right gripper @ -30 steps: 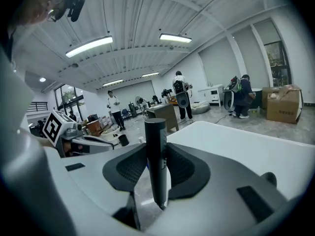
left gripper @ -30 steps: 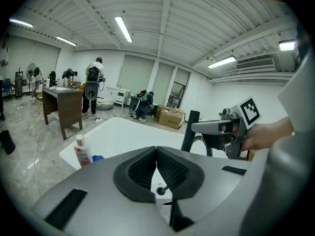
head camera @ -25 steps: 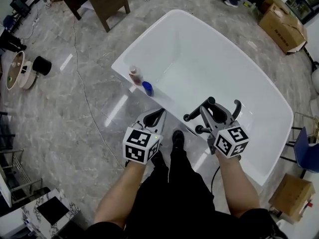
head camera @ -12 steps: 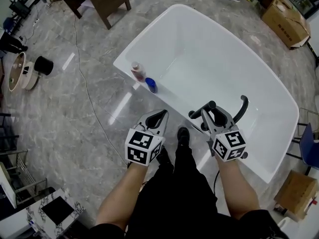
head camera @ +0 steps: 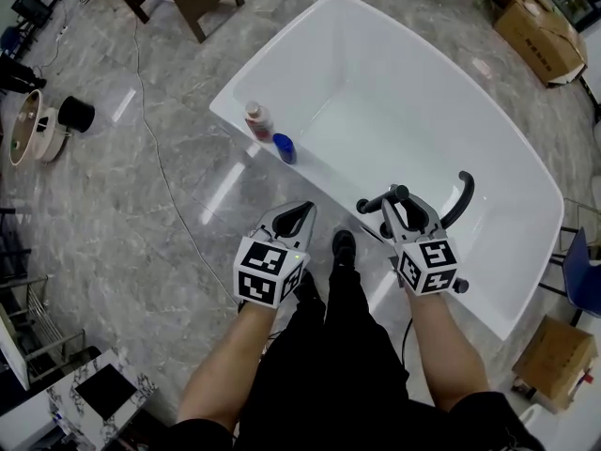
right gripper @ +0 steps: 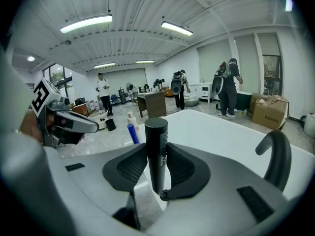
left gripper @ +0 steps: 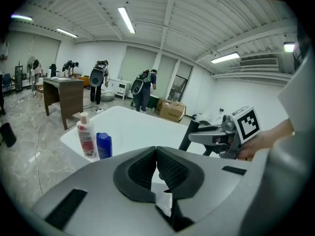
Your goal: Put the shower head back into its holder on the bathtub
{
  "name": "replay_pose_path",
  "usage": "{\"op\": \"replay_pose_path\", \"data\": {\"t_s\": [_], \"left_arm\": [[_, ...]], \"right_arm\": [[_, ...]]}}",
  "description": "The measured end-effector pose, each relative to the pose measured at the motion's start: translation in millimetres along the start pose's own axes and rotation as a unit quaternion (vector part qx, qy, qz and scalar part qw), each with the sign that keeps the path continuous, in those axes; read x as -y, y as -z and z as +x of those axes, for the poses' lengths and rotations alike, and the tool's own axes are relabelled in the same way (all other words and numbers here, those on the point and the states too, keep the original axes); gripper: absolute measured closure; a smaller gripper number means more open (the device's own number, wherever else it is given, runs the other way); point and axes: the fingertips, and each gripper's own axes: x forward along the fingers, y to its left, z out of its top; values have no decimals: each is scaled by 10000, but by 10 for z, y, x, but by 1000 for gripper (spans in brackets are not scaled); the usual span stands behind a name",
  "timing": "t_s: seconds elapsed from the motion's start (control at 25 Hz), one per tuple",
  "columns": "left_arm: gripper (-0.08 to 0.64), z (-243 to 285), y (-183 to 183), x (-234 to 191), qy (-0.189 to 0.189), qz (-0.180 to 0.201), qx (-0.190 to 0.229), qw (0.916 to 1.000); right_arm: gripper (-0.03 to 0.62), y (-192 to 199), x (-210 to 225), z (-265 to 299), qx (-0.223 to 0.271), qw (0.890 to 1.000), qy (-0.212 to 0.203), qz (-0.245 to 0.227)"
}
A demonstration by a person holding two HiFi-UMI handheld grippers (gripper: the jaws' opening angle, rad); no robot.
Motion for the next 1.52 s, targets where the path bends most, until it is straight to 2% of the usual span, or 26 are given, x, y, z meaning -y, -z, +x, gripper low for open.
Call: {"op": "replay_pose_path", "data": {"t_s": [0.2, 0.48, 0.68, 1.0, 1.36, 1.52], "left_arm": [[545, 22, -12, -27, -21, -42, 11, 10000], [545, 45, 46, -101, -64, -74, -39, 9999], [545, 72, 113, -103, -43, -68, -95, 9999], [545, 81, 285, -93, -14, -133, -219, 9997], [545, 73, 301, -153, -62, -259, -187, 9995], [545, 75, 293, -172, -77, -321, -137, 9994]], "right_arm": [[456, 71, 27, 80, -86, 9999, 135, -33], [454, 292, 70, 214, -162, 9984, 527, 134], [454, 422, 95, 266, -207, 9977, 619, 201], [454, 586, 50, 332, -290, 9972, 682, -34], [455, 650, 82, 384, -417, 9958, 804, -146], [456, 653, 47, 388, -515, 9946, 793, -437]]}}
